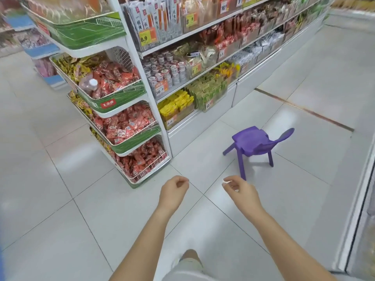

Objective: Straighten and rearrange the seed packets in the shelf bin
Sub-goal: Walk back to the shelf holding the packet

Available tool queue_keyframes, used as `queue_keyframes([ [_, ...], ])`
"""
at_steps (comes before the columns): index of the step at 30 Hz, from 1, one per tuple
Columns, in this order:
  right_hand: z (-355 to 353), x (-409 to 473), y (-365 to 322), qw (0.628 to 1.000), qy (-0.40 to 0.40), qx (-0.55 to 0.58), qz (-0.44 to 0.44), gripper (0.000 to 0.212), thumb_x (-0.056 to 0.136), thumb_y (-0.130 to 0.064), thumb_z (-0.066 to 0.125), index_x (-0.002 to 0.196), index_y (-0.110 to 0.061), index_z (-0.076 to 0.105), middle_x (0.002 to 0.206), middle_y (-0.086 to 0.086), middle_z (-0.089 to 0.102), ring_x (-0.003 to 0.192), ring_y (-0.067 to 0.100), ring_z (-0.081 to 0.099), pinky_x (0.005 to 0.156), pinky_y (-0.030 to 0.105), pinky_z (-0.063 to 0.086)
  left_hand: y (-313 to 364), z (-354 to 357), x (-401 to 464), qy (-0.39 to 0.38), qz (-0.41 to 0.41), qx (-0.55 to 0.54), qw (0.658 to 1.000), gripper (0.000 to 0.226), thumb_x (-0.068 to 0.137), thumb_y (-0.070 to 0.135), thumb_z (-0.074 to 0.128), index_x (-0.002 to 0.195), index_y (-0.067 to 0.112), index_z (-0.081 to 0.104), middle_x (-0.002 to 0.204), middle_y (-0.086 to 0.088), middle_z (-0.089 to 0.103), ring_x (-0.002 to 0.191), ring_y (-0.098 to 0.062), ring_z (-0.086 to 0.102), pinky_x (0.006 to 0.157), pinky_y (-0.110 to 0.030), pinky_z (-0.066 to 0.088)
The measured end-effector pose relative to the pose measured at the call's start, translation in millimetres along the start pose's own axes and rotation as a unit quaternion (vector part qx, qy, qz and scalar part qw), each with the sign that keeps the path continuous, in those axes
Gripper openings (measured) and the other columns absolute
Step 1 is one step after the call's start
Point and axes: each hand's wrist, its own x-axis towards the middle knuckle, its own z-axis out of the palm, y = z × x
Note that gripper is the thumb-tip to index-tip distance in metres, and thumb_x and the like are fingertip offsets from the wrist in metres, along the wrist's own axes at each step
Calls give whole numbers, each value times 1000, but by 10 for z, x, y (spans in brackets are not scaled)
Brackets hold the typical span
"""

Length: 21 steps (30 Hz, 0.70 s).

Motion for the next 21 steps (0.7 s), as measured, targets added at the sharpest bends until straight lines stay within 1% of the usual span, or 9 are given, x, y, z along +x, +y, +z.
queue_keyframes([
  [3, -31, 796, -196, 1000, -1, -5, -1, 13, 91, -37, 61, 102, -31, 65, 91, -10, 67, 89, 2, 60, 81, 27, 48, 214, -28, 798, -4, 3, 0, 1000, 9, 92, 16, 63, 95, 23, 68, 95, 12, 68, 95, -5, 63, 77, -11, 41],
  [6, -47, 1653, -399, 1000, 0, 2, 0, 14, 91, -33, 62, 103, -26, 65, 91, -8, 67, 89, 6, 62, 79, 26, 48, 456, -63, 1653, 0, 8, 2, 1000, 10, 92, 12, 62, 96, 19, 68, 93, 11, 67, 92, -6, 62, 71, -1, 38],
  [8, -69, 2217, -549, 1000, 4, 13, 0, 15, 91, -31, 63, 104, -24, 66, 92, -6, 68, 90, 8, 63, 77, 21, 48, 648, -84, 2233, -3, 16, 10, 1000, 10, 93, 13, 62, 98, 17, 69, 93, 10, 68, 94, -8, 63, 70, -2, 39],
  [10, -122, 2706, -705, 1000, 11, 19, 2, 15, 91, -31, 63, 104, -24, 66, 92, -6, 68, 87, 3, 62, 69, 10, 44, 841, -79, 2751, -10, 21, 21, 1000, 11, 93, 16, 62, 101, 17, 70, 96, 11, 69, 96, -7, 63, 70, -3, 39],
  [12, -202, 3161, -875, 999, 20, 25, 10, 13, 91, -32, 62, 103, -27, 65, 91, -9, 67, 84, -1, 60, 65, 9, 42, 1050, -46, 3238, -20, 27, 35, 999, 14, 94, 19, 61, 104, 19, 70, 99, 11, 69, 97, -5, 63, 72, -6, 39],
  [14, -293, 3597, -995, 999, 26, 28, 16, 13, 92, -34, 60, 103, -29, 65, 89, -10, 68, 85, 0, 61, 68, 13, 43, 1254, 34, 3691, -31, 23, 37, 999, 15, 94, 20, 60, 105, 20, 70, 102, 10, 69, 99, -6, 62, 76, -9, 41],
  [17, -438, 4215, -1084, 999, 30, 35, 21, 13, 91, -38, 60, 102, -32, 64, 87, -9, 69, 85, 7, 66, 77, 26, 49, 1534, 218, 4299, -46, 16, 34, 998, 13, 95, 22, 59, 104, 24, 69, 103, 11, 69, 101, -6, 62, 87, -22, 47],
  [19, -540, 4647, -1120, 999, 27, 36, 28, 12, 91, -38, 61, 101, -33, 65, 87, -10, 68, 85, 7, 66, 81, 30, 49, 1718, 357, 4706, -49, 21, 39, 998, 12, 95, 21, 60, 102, 25, 68, 102, 12, 68, 100, -5, 62, 85, -21, 45],
  [21, -646, 5137, -1148, 999, 17, 20, 26, 11, 92, -35, 61, 101, -31, 65, 88, -10, 67, 85, 3, 62, 80, 28, 49, 1903, 507, 5138, -47, 28, 52, 997, 11, 95, 21, 59, 101, 27, 66, 99, 13, 67, 98, -4, 62, 81, -18, 42],
])
